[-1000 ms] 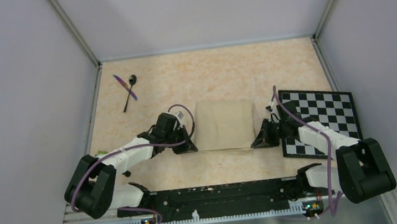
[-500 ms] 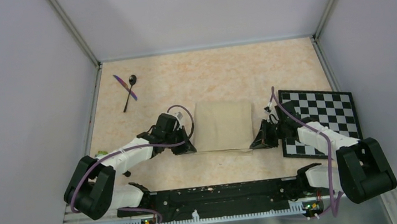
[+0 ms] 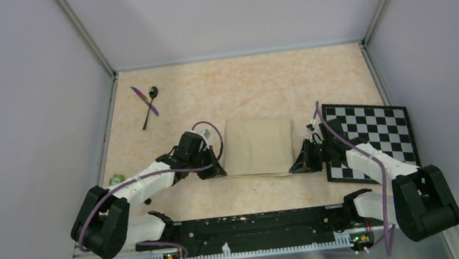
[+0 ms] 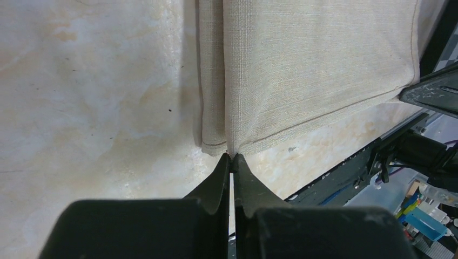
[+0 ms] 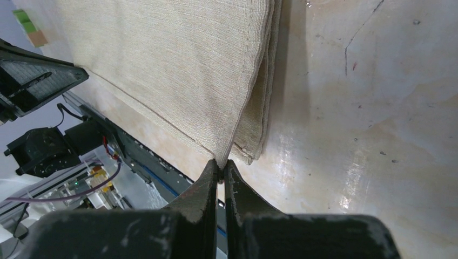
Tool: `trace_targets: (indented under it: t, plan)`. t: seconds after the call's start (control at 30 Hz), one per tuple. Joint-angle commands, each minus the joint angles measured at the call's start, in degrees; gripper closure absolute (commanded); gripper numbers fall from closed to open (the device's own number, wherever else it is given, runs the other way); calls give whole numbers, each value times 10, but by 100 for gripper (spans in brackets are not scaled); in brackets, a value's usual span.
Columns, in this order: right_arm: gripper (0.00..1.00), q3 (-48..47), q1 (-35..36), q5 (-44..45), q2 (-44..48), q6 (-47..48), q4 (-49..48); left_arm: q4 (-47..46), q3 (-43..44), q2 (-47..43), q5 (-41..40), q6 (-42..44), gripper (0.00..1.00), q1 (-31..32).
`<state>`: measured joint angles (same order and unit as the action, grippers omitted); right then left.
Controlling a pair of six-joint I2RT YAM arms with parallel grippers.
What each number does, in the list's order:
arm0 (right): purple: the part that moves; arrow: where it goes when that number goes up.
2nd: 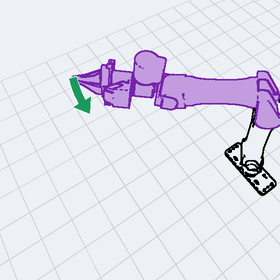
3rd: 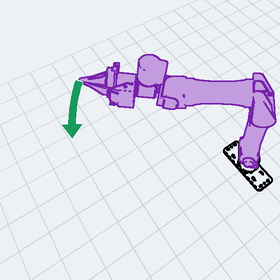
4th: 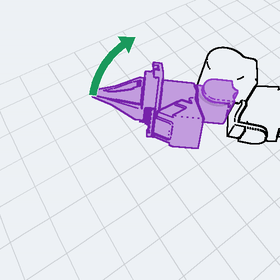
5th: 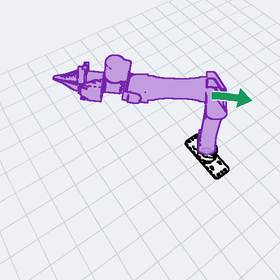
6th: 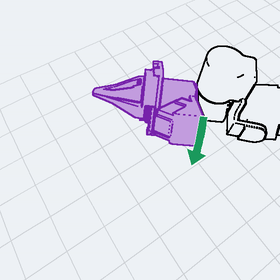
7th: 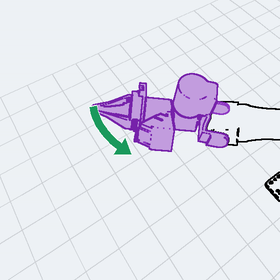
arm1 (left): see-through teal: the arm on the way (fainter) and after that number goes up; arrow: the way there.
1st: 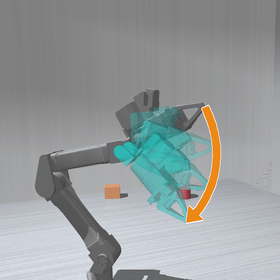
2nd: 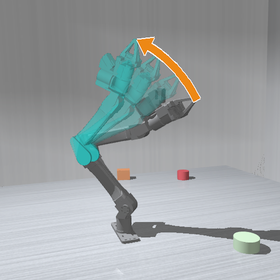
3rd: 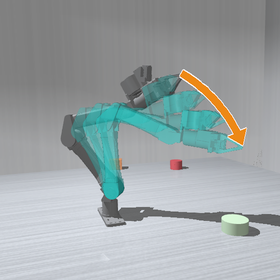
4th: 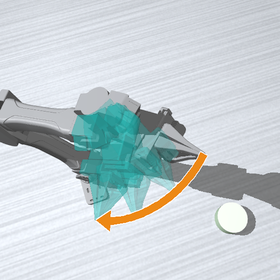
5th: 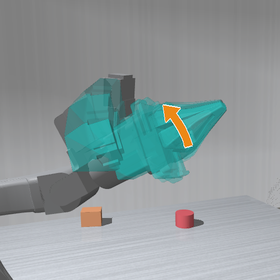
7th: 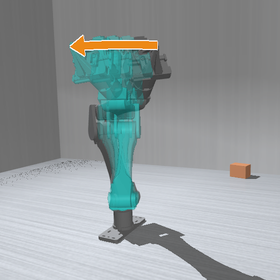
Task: Fold the napkin into a case and place the utensils inside
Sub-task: Smooth out the square-folded napkin at the center of the board.
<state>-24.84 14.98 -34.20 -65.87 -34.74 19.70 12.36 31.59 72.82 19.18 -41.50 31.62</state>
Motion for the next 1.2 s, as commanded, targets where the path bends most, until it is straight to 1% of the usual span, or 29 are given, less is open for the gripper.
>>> trace_targets:
  t: [0.0, 0.3, 0.53, 0.67, 0.73, 0.8, 0.87, 0.93, 0.97, 1.03, 1.13, 1.17]
  plan:
    - [100, -8, 5, 10, 21, 2, 16, 10, -9, -31, -5, -1, 97, 1]
    - [100, 16, 5, 16, 9, 1, -5, -37, -46, -9, 30, -20, 97, 1]
    - [100, 25, 5, 20, -9, 1, -21, -28, -39, 9, 13, -10, 96, 1]
    - [99, 20, 5, 40, -6, 1, -6, -11, -38, 0, 19, -8, 90, 1]
    - [91, 13, 5, 49, 2, -3, 9, 9, -34, -20, 14, -6, 82, 2]
    - [78, 8, 5, 39, 19, -10, 23, 42, -24, -43, -2, -1, 74, 1]
    - [70, -1, 5, 24, 49, -20, 44, 86, -10, -66, -15, 6, 67, 1]
    - [61, -14, 5, 26, 89, -27, 69, 111, 3, -86, -21, 11, 60, 1]
    - [58, -23, 5, 28, 103, -29, 80, 115, 9, -94, -19, 12, 58, 2]
    - [56, -45, 5, 25, 110, -24, 90, 104, 17, -104, -6, 12, 57, 2]
    - [56, -62, 5, -9, 74, -25, 42, 49, 28, -92, 33, 3, 58, 1]
    - [58, -65, 5, -23, 54, -30, 21, 32, 32, -79, 41, 0, 59, 1]
